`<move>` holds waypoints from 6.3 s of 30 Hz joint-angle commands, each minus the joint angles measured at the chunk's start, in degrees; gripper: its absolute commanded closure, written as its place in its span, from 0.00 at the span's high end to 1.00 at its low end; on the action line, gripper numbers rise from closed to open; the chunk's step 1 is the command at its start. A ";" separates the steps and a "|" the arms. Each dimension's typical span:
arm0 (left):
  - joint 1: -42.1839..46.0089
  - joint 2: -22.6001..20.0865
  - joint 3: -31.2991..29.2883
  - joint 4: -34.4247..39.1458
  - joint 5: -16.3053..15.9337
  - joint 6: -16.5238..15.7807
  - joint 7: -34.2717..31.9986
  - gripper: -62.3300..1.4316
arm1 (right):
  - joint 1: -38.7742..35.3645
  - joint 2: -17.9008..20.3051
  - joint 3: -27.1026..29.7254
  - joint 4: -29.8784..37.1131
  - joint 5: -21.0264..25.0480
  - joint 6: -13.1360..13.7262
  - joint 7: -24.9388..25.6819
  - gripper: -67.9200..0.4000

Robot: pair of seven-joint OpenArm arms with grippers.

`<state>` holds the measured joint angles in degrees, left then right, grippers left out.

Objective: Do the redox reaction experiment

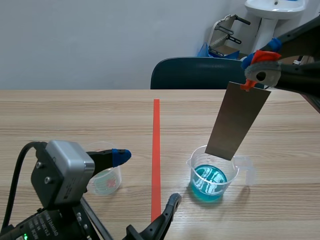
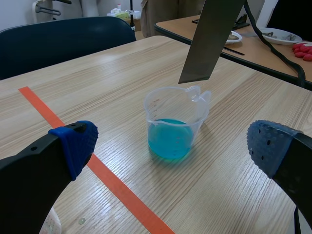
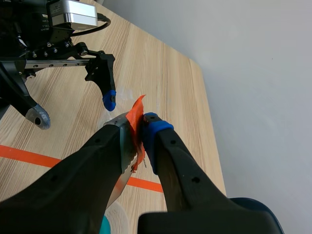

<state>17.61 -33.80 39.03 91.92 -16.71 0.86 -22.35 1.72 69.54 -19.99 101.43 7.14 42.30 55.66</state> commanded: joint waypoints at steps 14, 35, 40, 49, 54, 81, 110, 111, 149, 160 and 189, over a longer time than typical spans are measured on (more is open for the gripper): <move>0.15 0.31 0.11 0.72 -0.02 -0.11 -0.63 1.00 | 0.96 0.42 0.66 0.52 1.25 0.42 1.07 0.02; 0.15 0.31 0.11 0.72 -0.15 -0.11 -0.63 1.00 | 0.96 0.42 0.66 0.52 1.25 0.42 1.07 0.02; 0.15 0.31 0.11 0.72 -0.15 -0.11 -0.63 1.00 | 0.96 0.42 0.66 0.52 0.74 0.42 1.07 0.02; 0.15 0.31 0.11 0.72 -0.15 -0.11 -0.63 1.00 | 0.81 -2.47 0.52 -0.83 -4.28 0.42 1.11 0.02; 0.15 0.31 0.11 0.72 -0.15 -0.11 -0.66 1.00 | 0.81 -5.25 0.50 -2.56 -6.97 0.42 1.14 0.02; 0.15 0.31 0.11 0.72 -0.15 -0.11 -0.79 1.00 | 1.01 -17.05 -2.12 -10.40 -17.75 0.42 1.07 0.02; 0.13 0.31 0.11 0.72 -0.13 -0.11 -0.79 1.00 | 7.96 -26.71 -7.37 -25.07 -27.32 0.42 1.75 0.02; 0.13 0.31 0.11 0.72 -0.13 -0.11 -0.79 1.00 | 7.96 -26.71 -7.37 -25.07 -27.32 0.42 1.73 0.02; 0.13 0.31 0.11 0.72 -0.13 -0.11 -0.79 1.00 | 7.96 -26.71 -7.37 -25.07 -27.32 0.42 1.70 0.02; 0.13 0.31 0.11 0.72 -0.13 -0.11 -0.79 1.00 | 7.96 -26.71 -7.37 -25.07 -27.32 0.42 1.70 0.02; 0.13 0.31 0.11 0.72 -0.13 -0.11 -0.79 1.00 | 7.96 -26.71 -7.37 -25.07 -27.32 0.42 1.70 0.02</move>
<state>17.61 -33.78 39.03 91.92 -16.71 0.86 -22.39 9.15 42.24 -27.51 75.37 -20.60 42.26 56.93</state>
